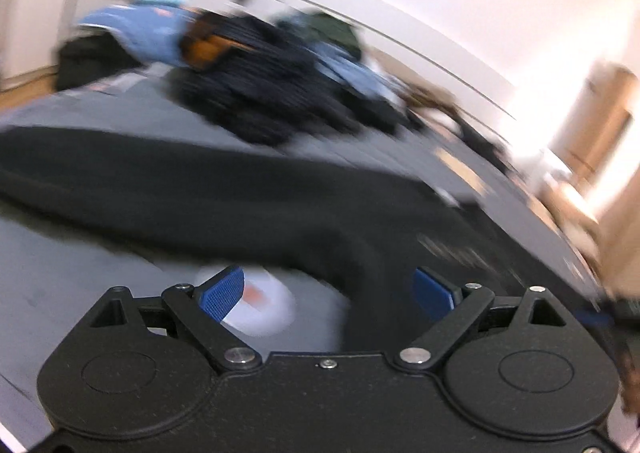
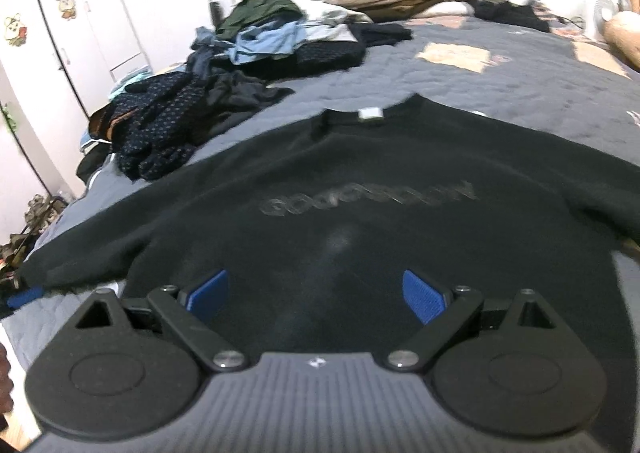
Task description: Fold clothes
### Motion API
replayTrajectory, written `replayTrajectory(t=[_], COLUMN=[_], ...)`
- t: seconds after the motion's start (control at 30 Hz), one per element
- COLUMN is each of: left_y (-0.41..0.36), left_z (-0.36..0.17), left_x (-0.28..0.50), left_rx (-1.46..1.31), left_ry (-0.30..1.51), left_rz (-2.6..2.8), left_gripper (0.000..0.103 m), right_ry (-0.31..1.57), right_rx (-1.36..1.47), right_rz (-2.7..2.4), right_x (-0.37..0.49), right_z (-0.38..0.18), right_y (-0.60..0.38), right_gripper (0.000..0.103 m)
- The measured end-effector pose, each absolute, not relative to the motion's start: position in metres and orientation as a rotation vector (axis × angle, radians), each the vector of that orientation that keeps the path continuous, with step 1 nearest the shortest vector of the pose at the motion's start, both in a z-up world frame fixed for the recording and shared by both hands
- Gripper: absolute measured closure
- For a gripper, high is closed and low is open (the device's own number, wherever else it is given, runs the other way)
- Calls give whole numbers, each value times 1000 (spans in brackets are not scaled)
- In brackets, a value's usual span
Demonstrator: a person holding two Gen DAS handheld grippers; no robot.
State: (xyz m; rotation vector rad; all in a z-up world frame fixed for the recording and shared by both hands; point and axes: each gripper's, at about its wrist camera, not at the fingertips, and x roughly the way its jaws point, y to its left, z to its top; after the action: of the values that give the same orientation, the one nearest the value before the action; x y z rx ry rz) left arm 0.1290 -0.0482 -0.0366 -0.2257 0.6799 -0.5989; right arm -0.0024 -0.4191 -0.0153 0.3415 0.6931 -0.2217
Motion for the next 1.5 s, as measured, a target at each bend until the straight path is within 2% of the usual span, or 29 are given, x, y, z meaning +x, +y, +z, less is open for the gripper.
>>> replayTrajectory(t=[0.13, 0.3, 0.57, 0.77, 0.8, 0.83, 0.87, 1.5], left_y=[-92, -104, -53, -18, -12, -13, -13, -47], left_z=[-45, -57, -70, -81, -83, -87, -91, -117], left_x=[68, 3, -2, 7, 8, 7, 6, 10], left_rx=[-45, 102, 36, -10, -17, -18, -18, 30], left_ry=[696, 722, 863, 979, 998, 1016, 1033, 1112], left_rz=[-765, -871, -800, -730, -719, -727, -735, -782], left_gripper=[12, 12, 12, 15, 17, 26, 29, 29], right_ry=[716, 739, 782, 894, 914, 933, 951, 1171], right_rx=[322, 324, 404, 325, 320, 323, 331, 415], right_rz=[-275, -384, -498, -517, -521, -524, -525, -352], right_x=[-49, -125, -225, -241, -243, -245, -246, -251], right_z=[-19, -34, -57, -58, -61, -63, -66, -116], right_y=[-421, -428, -462, -480, -484, -489, -493, -508], right_gripper=[9, 9, 9, 9, 9, 9, 9, 9])
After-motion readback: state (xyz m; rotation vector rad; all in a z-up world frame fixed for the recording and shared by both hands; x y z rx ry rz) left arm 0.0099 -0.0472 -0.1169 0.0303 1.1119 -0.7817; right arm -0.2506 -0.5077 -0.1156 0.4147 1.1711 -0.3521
